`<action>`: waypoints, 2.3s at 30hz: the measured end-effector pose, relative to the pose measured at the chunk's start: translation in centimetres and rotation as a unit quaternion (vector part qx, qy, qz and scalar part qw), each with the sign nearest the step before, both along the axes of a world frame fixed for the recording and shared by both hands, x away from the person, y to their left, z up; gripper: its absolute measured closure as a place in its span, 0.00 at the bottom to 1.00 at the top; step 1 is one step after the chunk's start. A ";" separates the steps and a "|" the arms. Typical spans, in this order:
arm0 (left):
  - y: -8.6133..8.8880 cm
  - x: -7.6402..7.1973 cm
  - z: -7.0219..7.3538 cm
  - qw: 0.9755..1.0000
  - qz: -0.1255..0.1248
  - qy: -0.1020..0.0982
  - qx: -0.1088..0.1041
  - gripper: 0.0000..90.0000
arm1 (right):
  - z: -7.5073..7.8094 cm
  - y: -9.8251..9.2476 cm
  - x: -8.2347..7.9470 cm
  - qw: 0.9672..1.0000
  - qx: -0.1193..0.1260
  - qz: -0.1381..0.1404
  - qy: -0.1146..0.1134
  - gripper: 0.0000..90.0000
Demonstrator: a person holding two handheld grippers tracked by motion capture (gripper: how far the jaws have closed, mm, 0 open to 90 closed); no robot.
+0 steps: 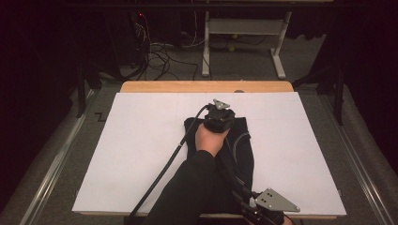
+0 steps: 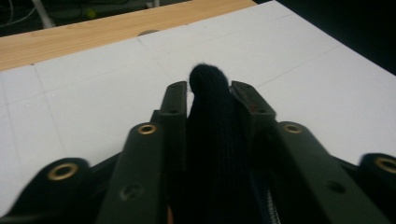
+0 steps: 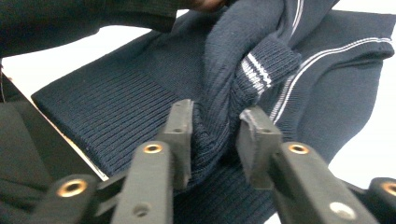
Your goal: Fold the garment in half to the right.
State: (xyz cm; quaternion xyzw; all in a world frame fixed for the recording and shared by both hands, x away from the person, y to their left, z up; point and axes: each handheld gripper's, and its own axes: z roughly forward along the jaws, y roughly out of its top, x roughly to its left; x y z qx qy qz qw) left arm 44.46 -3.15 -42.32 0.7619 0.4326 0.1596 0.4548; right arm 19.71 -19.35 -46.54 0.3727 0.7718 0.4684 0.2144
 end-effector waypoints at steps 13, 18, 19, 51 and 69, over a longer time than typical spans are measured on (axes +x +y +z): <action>2.9 -1.7 1.1 0.999 -0.045 -0.012 -0.012 0.36 | 1.5 -0.9 -0.1 0.998 0.033 -0.018 -0.044 0.48; 5.8 -3.1 0.6 0.998 -0.051 -0.022 -0.007 0.27 | 1.4 -1.3 0.4 0.998 0.036 -0.025 -0.037 0.48; 6.4 -3.3 0.5 0.998 -0.051 -0.023 -0.006 0.26 | 1.3 -1.3 0.5 0.998 0.035 -0.026 -0.037 0.48; 24.1 -14.4 -3.3 1.000 0.005 -0.024 -0.011 0.00 | 1.3 0.1 3.4 0.999 0.024 0.000 -0.030 0.50; 26.2 -15.8 -4.3 0.999 0.004 -0.045 -0.029 0.00 | 1.5 -2.7 9.0 0.998 0.015 -0.064 -0.024 0.53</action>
